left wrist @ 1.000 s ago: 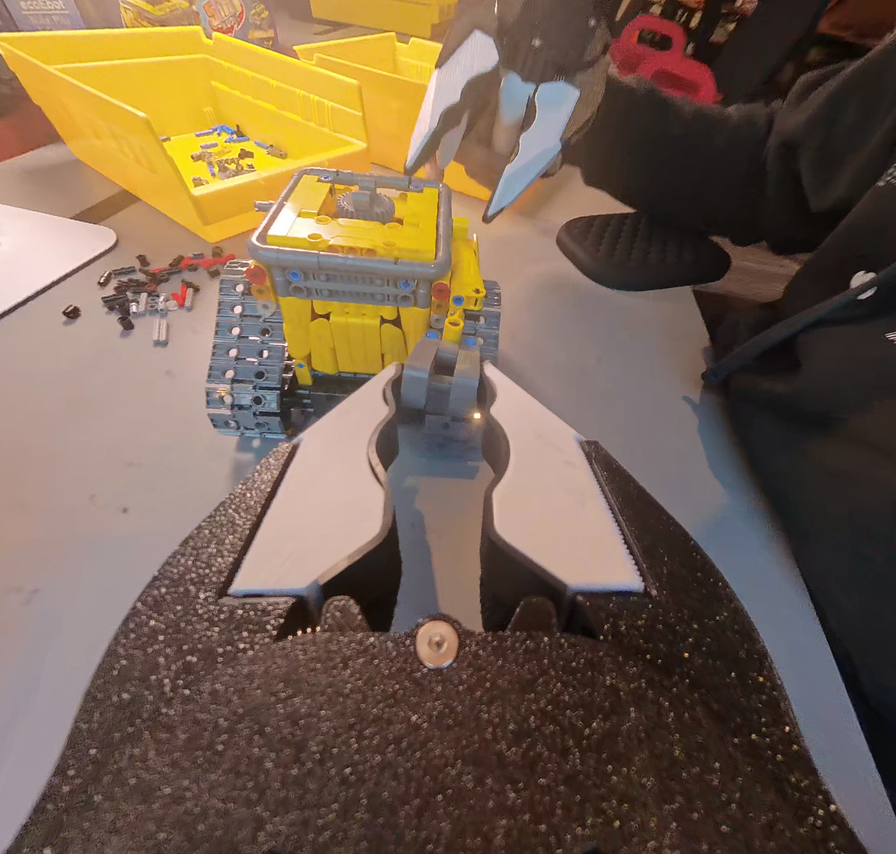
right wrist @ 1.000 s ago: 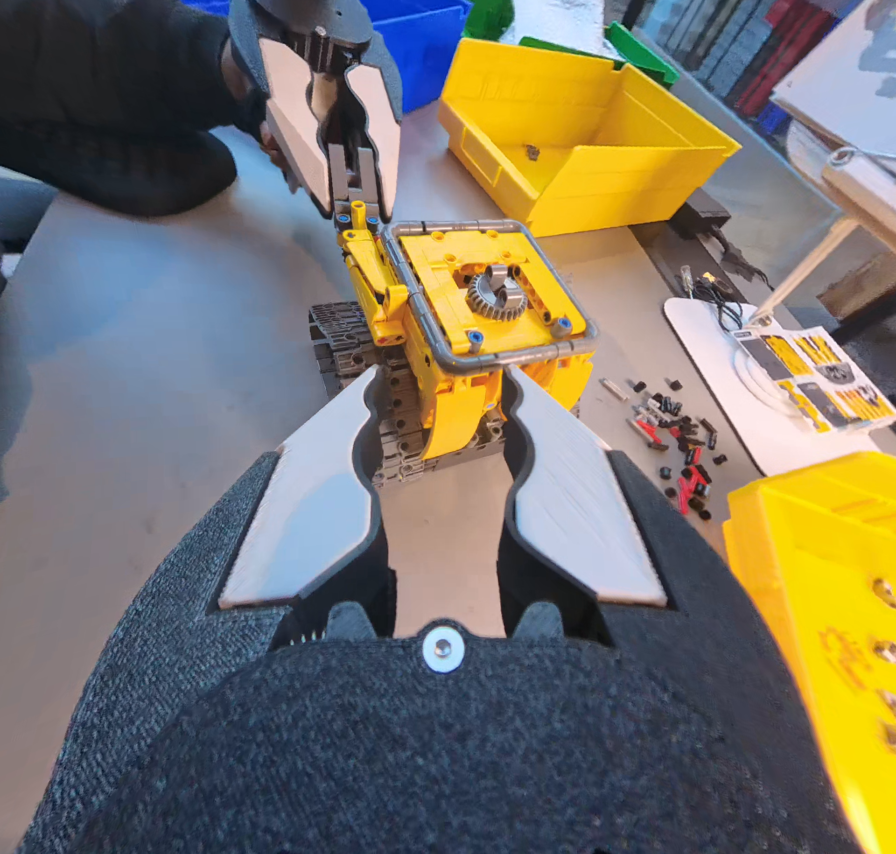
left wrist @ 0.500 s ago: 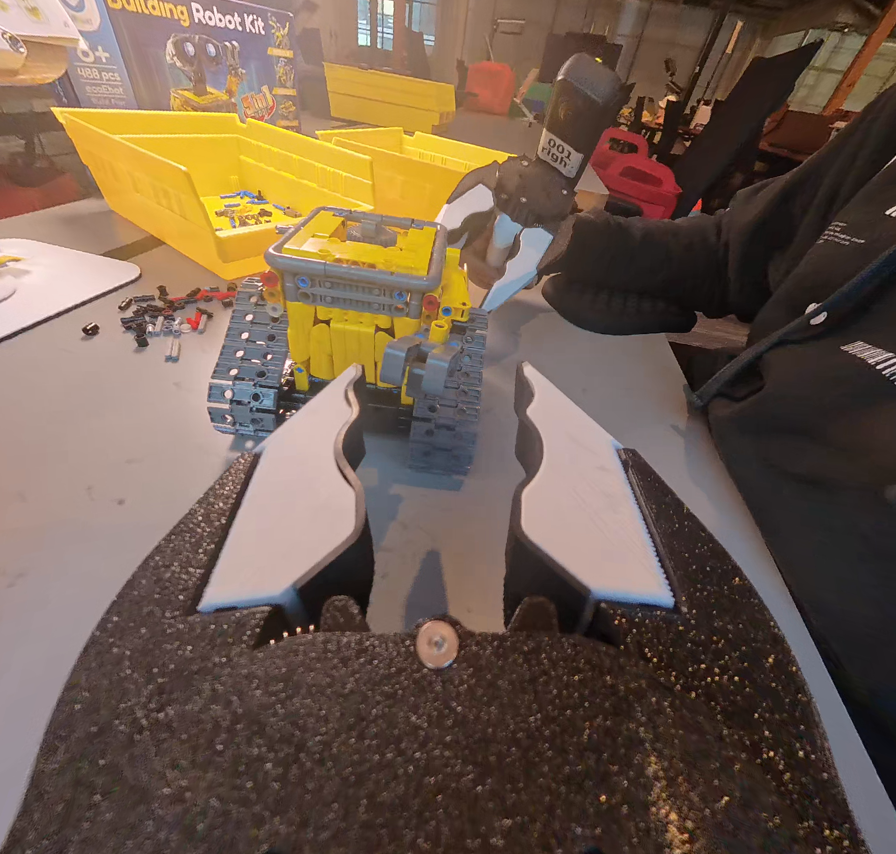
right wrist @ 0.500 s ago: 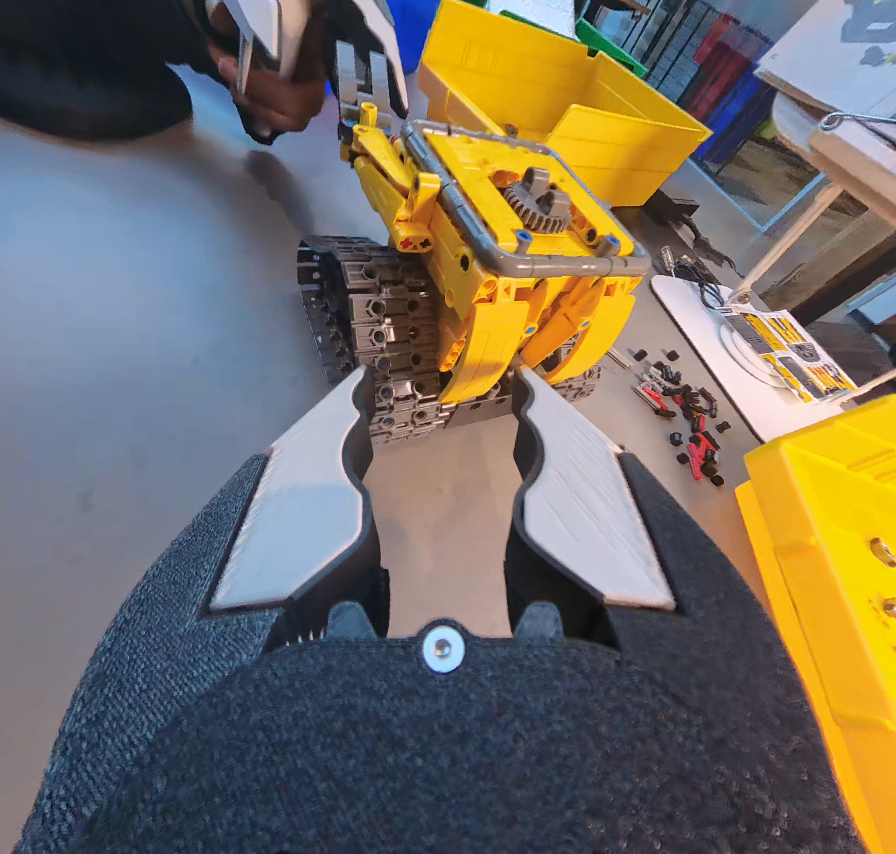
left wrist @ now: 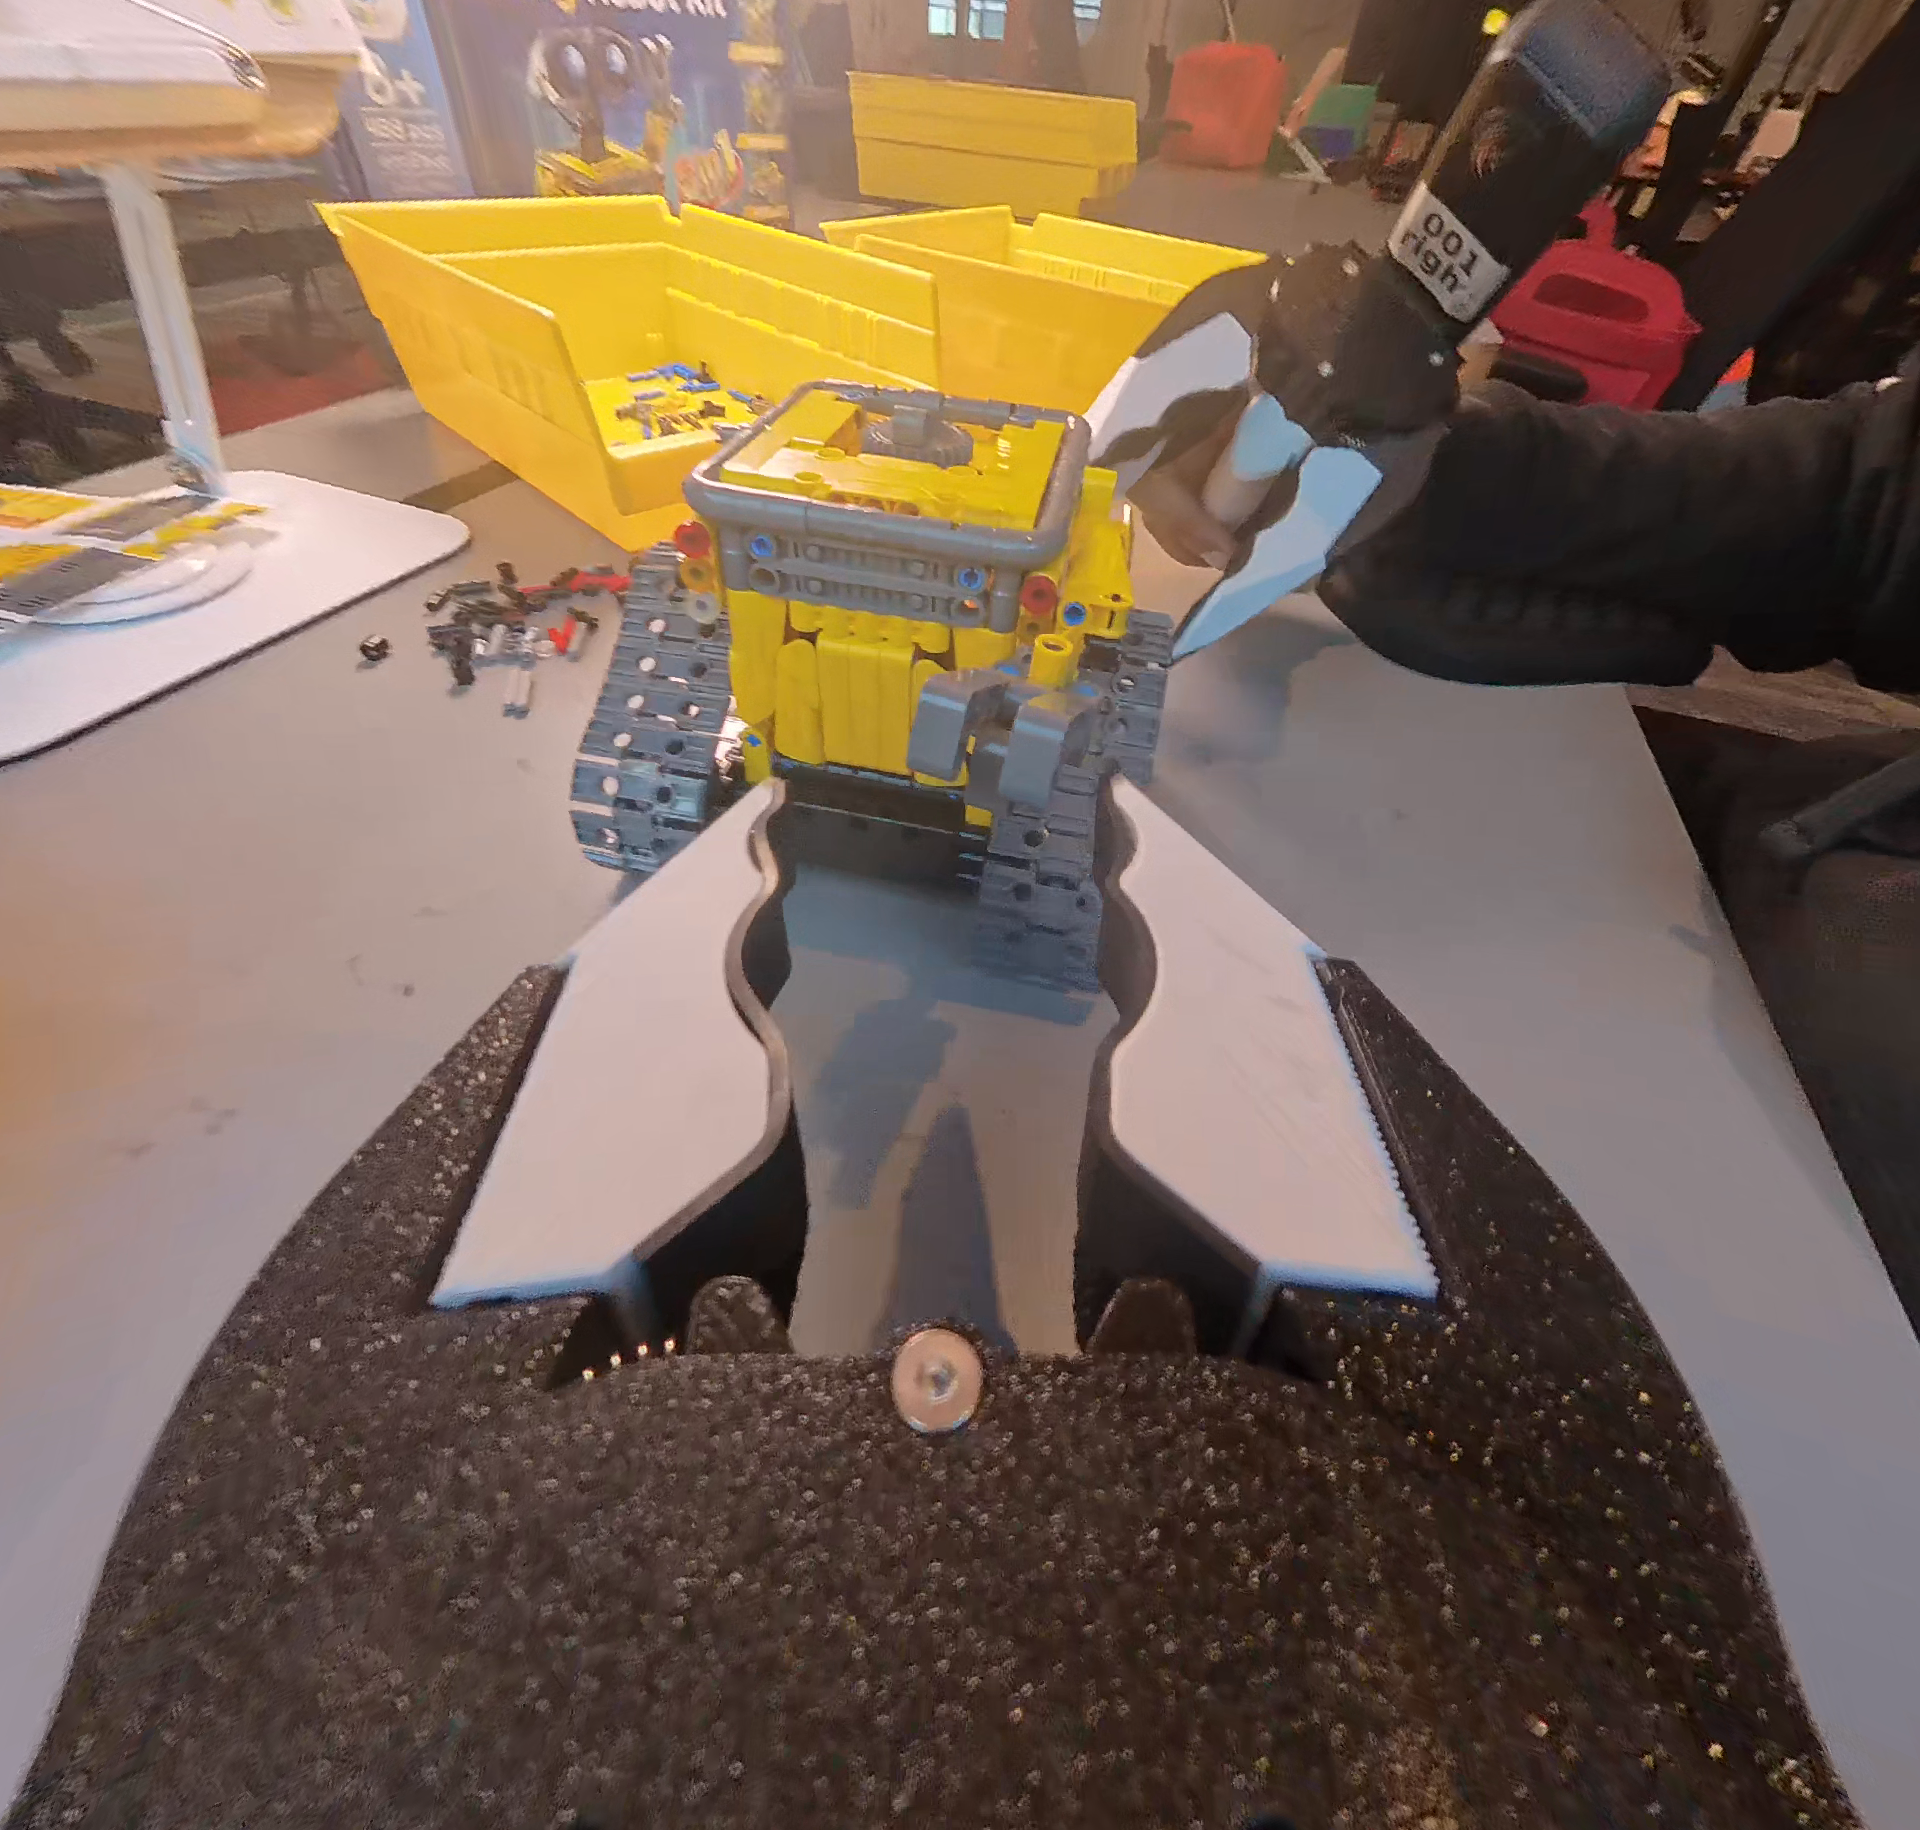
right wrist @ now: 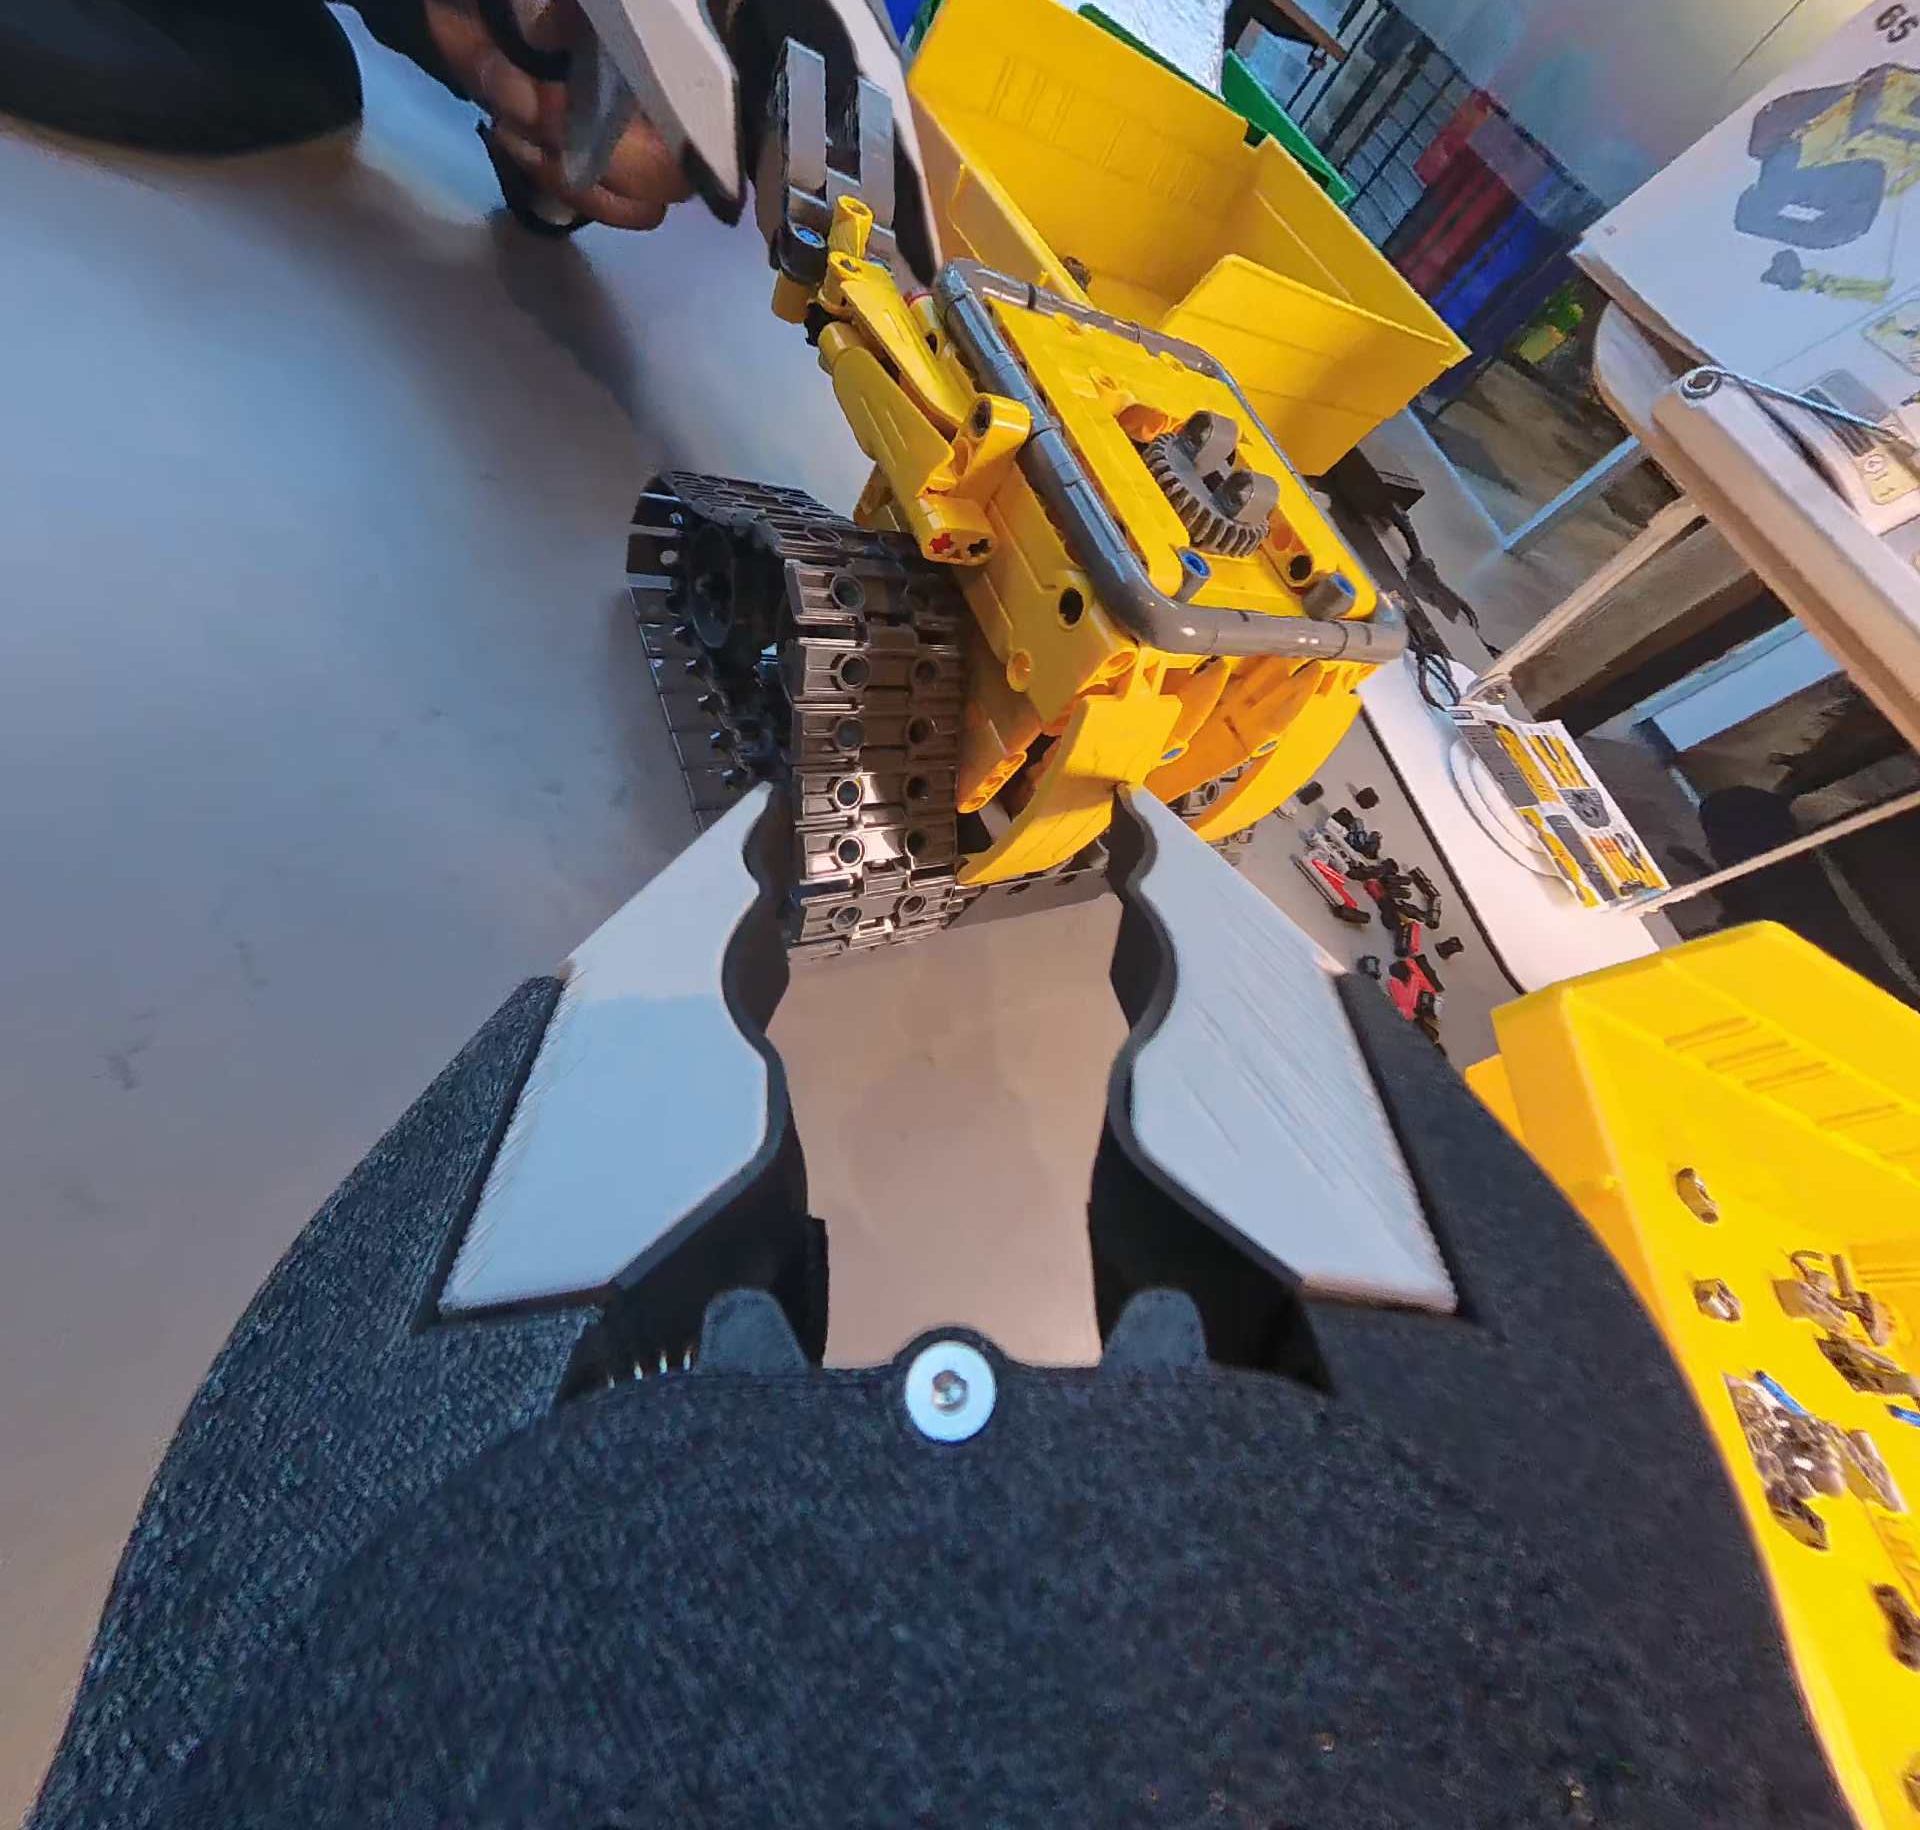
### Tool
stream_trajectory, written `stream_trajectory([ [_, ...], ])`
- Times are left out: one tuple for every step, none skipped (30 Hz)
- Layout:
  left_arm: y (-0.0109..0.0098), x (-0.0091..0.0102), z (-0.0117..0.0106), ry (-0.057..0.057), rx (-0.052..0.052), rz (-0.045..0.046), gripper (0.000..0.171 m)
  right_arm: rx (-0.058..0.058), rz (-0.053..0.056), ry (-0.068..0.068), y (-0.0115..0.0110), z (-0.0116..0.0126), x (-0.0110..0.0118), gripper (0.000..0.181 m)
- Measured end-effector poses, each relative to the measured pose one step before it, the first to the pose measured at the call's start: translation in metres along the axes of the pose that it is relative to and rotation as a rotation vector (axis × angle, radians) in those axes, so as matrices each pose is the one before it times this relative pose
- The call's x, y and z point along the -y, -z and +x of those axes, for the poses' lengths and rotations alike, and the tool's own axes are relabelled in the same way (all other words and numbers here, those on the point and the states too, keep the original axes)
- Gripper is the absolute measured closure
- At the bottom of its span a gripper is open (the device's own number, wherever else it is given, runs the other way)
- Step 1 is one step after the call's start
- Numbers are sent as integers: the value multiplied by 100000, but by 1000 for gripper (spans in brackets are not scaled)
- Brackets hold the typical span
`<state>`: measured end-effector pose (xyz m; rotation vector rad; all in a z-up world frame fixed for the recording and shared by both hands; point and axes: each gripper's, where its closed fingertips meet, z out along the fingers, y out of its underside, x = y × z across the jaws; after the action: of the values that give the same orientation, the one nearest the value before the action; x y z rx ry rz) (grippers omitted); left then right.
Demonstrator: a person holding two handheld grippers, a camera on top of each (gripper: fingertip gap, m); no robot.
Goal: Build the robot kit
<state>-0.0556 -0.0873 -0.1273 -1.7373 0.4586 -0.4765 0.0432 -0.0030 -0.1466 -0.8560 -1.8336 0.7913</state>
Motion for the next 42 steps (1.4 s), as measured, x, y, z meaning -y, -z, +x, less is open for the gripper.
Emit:
stream_trajectory([
  [144, 327, -308, -404, 1902, 1990, 114, -988, -1063, 221, -135, 56, -208, 119],
  [163, 370, -261, 163, 1288, 2203, 113, -762, -588, 208, -162, 1, -168, 118],
  [163, 380, -199, 379, 863, 2226, 112, -974, 148, 1121, -102, 36, -66, 118],
  [159, 316, -148, 324, 598, 1850, 112, -580, -72, 1120, -41, 16, -50, 118],
  [125, 242, -68, 118, 227, 1394, 111, -171, -177, 448, -12, 11, -23, 118],
  [86, 198, 14, 77, -186, 1172, 111, 84, -115, -17, 16, 5, -6, 118],
  [48, 140, 42, 183, -339, 849, 111, 177, -89, -107, 18, 10, -20, 118],
  [14, 77, 48, 251, -322, 577, 111, 81, -3, 147, 30, 6, -19, 119],
  [1, 61, 41, 178, -315, 446, 111, 9, 70, 262, 23, -2, -29, 119],
  [-23, 30, 40, 70, -288, 205, 111, 72, 71, 62, 6, -3, -36, 120],
  [-18, 10, 37, 16, -233, 63, 111, 130, 118, -76, 7, -16, -21, 120],
  [-15, 59, 1, -39, 81, 288, 111, 119, 193, -164, -2, 4, -12, 120],
  [5, 76, -6, -40, 181, 430, 112, 118, 147, -250, 2, -2, -18, 120],
  [4, 97, -20, 16, 223, 428, 112, 47, 118, -150, -8, 2, -9, 121],
  [27, 121, -50, -20, 471, 543, 113, -79, 116, 32, -6, 0, -2, 121],
  [22, 103, -102, -96, 762, 479, 114, -171, 100, 97, -10, 5, -6, 121],
  [13, 63, -109, -160, 732, 175, 113, -187, 95, 52, -18, 7, -5, 121],
  [-11, 19, -51, -149, 395, -79, 113, -245, 65, 106, -20, 13, -17, 121],
  [-26, -1, 5, -59, 59, -83, 113, -267, -33, 148, -22, 22, -28, 121],
  [-39, 27, 31, 3, -29, 45, 113, -239, -25, 131, -18, 30, -25, 121],
  [-45, 1, 49, -74, -177, -72, 113, -235, -137, 113, -37, 16, -46, 121],
  [-74, -65, 64, -270, -187, -404, 113, -197, -207, 79, -31, 16, -62, 121],
  [-79, -95, 50, -592, -4, -616, 113, -211, -139, 92, -36, 19, -52, 121],
  [-93, -126, 94, -749, -96, -772, 113, -237, -58, 25, -28, 20, -35, 121],
  [-107, -135, 97, -612, -152, -938, 114, -167, 107, -373, -38, 9, 8, 122],
  [-116, -159, 129, -375, -403, -1000, 116, -164, 310, -587, -42, -1, 29, 122],
  [-108, -183, 126, -196, -458, -1120, 120, -234, 349, -403, -49, 8, 32, 122],
  [-94, -164, 49, -18, 32, -993, 124, -323, 249, -124, -53, 17, 0, 123],
  [-40, -40, 75, 97, -197, -402, 126, -282, 71, -49, -44, 21, -2, 123],
  [16, 18, 124, -133, -491, -56, 129, -206, 81, 24, -41, 20, 8, 123],
  [32, 2, 59, -437, -143, -165, 132, -279, 84, 32, -47, 10, 11, 124],
  [57, 7, 45, -440, -28, -185, 135, -378, 102, 148, -49, 23, 20, 126],
  [67, 34, 75, -295, -257, -50, 139, -425, -3, 236, -59, 20, -3, 128],
  [57, 38, 56, -218, -119, -30, 141, -351, 109, 169, -63, 10, 21, 129],
  [56, 45, -23, -211, 293, 16, 141, -220, 113, 116, -50, 18, -4, 130],
  [86, 130, 15, -196, 34, 464, 142, -37, 208, -97, -42, -4, 4, 131],
  [107, 231, 47, 52, -195, 1162, 142, 111, 329, -402, -31, -5, 12, 132],
  [129, 312, 34, 390, -320, 1526, 142, 103, 285, -525, -21, -3, 22, 133],
  [136, 329, 19, 631, -264, 1626, 141, 128, 341, -390, -23, -37, 42, 133],
  [118, 284, -94, 582, 469, 1399, 139, 72, 303, -442, -5, -33, 56, 134],
  [101, 196, -200, 105, 1240, 808, 137, 44, 119, -256, -13, -39, 65, 134],
  [62, 63, -247, -556, 1696, 123, 132, 2, -74, 203, 1, -59, 61, 135],
])
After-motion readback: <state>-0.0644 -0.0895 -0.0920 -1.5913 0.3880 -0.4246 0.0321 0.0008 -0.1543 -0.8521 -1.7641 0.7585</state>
